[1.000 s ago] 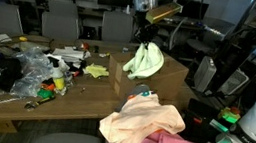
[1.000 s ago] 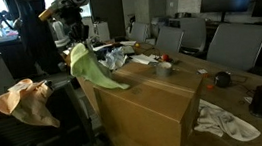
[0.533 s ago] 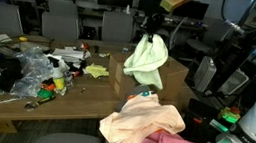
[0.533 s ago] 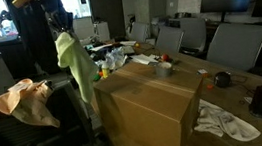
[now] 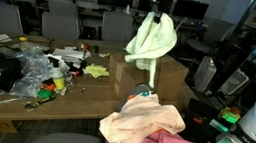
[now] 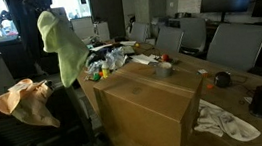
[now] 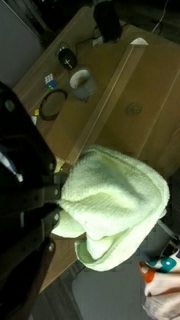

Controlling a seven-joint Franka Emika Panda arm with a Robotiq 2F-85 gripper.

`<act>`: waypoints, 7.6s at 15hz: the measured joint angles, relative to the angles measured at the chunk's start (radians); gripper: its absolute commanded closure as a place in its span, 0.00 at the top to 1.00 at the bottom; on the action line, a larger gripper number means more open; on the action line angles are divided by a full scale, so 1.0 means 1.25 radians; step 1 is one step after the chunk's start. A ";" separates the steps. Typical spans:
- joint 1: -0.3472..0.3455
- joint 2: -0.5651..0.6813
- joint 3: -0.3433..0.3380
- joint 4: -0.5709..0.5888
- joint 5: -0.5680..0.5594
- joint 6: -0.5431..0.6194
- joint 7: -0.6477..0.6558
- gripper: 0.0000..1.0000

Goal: Move the two shirts and the yellow towel from the top of the box to the backrest of the chair

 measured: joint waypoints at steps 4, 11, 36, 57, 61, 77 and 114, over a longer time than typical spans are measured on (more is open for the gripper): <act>0.000 -0.030 0.046 0.000 -0.017 -0.010 -0.004 0.01; 0.004 -0.033 0.127 0.013 -0.056 -0.037 -0.004 0.01; 0.153 0.062 0.161 0.169 0.184 -0.127 -0.302 0.01; 0.176 0.143 0.161 0.214 0.203 -0.178 -0.331 0.01; 0.176 0.144 0.147 0.178 0.203 -0.195 -0.334 0.01; 0.172 0.131 0.117 -0.011 0.208 -0.228 -0.326 0.01; -0.055 -0.237 -0.089 -0.257 0.087 -0.163 0.006 1.00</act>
